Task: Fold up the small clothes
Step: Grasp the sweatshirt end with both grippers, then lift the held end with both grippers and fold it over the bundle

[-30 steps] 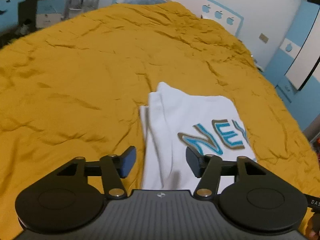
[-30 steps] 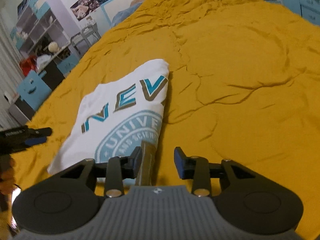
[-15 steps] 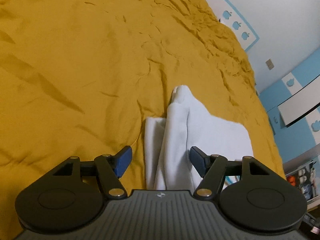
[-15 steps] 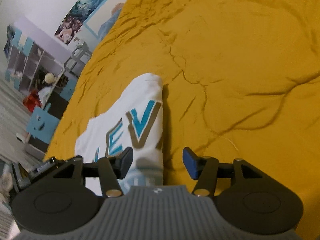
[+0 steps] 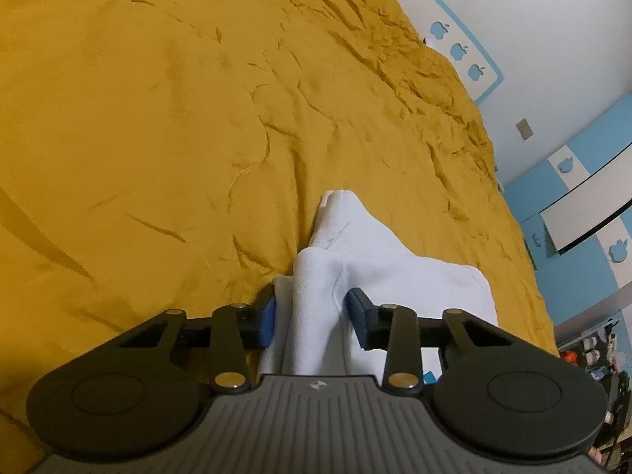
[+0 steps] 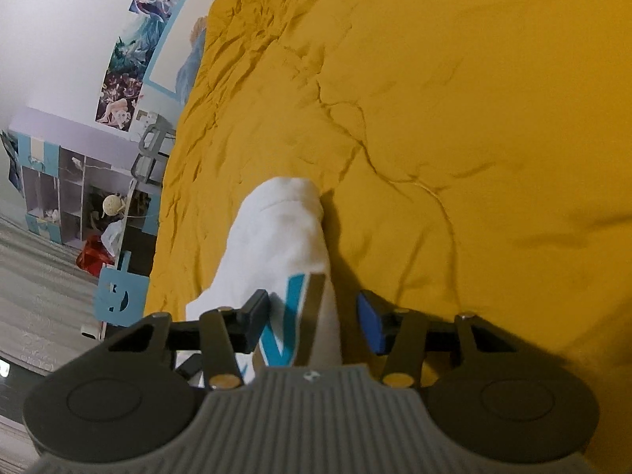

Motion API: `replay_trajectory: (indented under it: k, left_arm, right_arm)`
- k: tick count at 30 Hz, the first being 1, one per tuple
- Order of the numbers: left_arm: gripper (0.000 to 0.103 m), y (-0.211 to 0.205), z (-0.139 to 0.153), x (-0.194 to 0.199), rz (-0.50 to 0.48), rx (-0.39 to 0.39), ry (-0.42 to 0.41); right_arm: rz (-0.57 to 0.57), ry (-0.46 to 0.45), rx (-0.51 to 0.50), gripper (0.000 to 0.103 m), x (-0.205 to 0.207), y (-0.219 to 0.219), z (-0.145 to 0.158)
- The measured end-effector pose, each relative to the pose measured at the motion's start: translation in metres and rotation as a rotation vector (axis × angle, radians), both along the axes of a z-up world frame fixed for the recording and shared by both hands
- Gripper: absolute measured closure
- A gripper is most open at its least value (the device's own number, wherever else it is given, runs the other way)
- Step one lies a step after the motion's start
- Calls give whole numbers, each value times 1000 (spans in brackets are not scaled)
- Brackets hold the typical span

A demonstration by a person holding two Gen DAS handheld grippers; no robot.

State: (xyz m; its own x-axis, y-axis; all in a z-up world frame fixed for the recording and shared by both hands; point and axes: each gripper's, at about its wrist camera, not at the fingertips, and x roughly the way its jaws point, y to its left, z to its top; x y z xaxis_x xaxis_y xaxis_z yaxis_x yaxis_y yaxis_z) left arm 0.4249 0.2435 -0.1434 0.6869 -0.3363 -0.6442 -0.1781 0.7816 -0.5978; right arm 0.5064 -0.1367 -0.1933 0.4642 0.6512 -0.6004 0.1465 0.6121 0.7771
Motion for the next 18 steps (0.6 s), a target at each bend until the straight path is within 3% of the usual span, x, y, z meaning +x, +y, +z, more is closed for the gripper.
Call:
replay_trajectory:
  k: [12,18]
  left_arm:
    - [79,-10,21,-2,-4,93,-1]
    - [82,-18,46,-15,-4,131,-63]
  right_arm:
    - [40,-2,-40,90,13,16,3]
    - [74,-96,-93,94,8,25,37]
